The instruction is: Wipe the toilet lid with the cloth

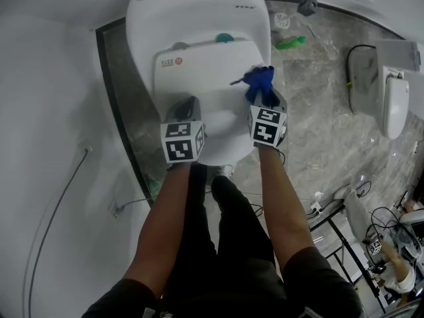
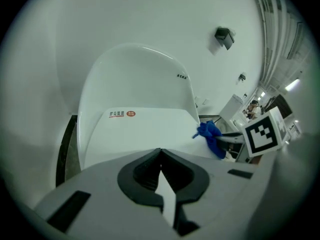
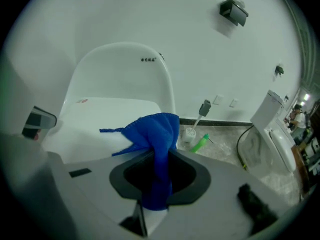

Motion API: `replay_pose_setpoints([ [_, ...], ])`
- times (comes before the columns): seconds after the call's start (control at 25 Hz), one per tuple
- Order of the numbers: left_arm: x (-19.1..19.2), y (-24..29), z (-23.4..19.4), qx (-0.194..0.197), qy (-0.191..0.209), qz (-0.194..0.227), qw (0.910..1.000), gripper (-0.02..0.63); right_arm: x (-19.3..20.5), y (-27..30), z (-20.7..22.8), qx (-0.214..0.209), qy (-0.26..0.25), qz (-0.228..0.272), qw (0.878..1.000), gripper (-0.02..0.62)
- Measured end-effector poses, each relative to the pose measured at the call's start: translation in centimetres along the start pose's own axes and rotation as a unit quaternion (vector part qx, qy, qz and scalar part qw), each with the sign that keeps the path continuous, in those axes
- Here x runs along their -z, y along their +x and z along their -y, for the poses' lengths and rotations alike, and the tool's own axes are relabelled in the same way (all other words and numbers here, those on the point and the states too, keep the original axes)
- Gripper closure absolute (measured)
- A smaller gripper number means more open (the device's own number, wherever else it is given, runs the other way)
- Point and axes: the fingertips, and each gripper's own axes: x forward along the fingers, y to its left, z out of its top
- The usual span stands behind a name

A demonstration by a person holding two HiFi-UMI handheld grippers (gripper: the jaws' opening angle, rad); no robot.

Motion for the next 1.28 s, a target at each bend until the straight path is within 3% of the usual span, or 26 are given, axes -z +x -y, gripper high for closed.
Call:
replay_pose_setpoints([
  [0.16,0.2,-0.4,0.2,-0.002,0.000,0.004,1.0000,0.594,0.4,0.2,1.6,0.013,-0.001,-0.011,1.000,0.525],
  [0.32,0.7,-1.7,-0.7,-0.015,0.010,0.013,0.9997,0.594,-1.3,-1.9,-0.9,-0.002,-0.009,0.023,1.000,0.525],
  [0.44,1.6,-3.3,-2.3,-0.031,0.020,0.019,0.9991,0.594,-2.7,-4.3,-6.0,-0.047,-0.019,0.050,0.997,0.525],
  [0.64,3.4,-6.4,-7.1,-0.069,-0.039,0.040,0.9961,0.594,-2.8,-7.0,-16.8,-0.127,-0.043,0.057,0.989,0.525],
  [0.84,6.1,-9.0,-13.0,-0.106,-0.079,0.038,0.9905,0.594,-1.6,-7.8,-25.2,-0.178,-0.058,0.036,0.982,0.525],
  [1.0,7.2,-9.8,-15.7,-0.124,-0.102,0.043,0.9860,0.594,0.0,-6.7,-28.9,-0.182,-0.081,0.012,0.980,0.525],
  [1.28,8.0,-9.1,-15.3,-0.118,-0.107,0.037,0.9865,0.594,0.8,-5.7,-29.4,-0.169,-0.121,0.016,0.978,0.525],
])
